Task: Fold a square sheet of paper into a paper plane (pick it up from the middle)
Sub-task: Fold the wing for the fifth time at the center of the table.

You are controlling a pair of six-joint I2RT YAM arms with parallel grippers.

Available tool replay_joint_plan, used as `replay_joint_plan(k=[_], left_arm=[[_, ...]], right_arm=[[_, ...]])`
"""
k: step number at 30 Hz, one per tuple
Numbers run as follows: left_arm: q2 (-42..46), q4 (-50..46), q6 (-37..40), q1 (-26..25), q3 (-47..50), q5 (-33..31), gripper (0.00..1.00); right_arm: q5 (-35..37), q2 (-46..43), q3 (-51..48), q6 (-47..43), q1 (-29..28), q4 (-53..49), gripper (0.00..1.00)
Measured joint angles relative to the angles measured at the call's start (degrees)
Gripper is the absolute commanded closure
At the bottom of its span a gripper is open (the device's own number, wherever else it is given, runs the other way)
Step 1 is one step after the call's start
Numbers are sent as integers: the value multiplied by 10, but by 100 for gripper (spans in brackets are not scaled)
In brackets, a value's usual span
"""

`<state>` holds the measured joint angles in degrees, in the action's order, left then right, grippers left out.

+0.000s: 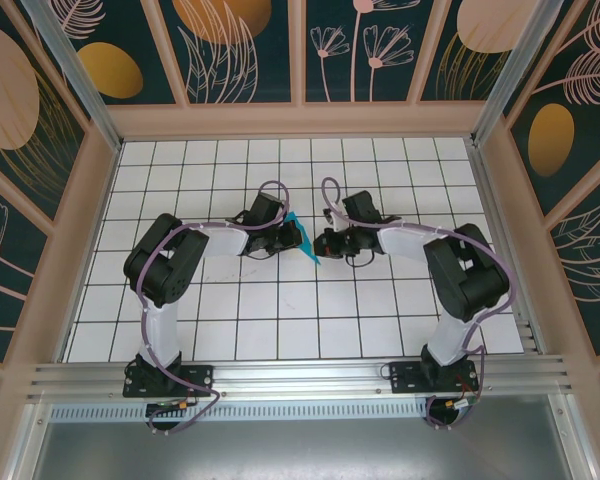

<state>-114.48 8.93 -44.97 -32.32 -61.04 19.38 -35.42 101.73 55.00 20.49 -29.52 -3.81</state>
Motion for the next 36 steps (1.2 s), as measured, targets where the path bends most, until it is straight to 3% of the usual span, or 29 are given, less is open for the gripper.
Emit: replay_joint_plan(k=[11,20,28,36], left_arm=[[-3,0,0,0,-5,0,91],[-3,-12,42,0,-15,2,82],[0,-28,102,13,-33,-33,82],[0,-32,110,18,-36,-50,84]], right_arm=[[15,84,36,0,-10,-2,96],[-8,84,12,0,2,38,97],[-24,84,2,0,9,56,97],[-29,85,0,0,10,62,97]])
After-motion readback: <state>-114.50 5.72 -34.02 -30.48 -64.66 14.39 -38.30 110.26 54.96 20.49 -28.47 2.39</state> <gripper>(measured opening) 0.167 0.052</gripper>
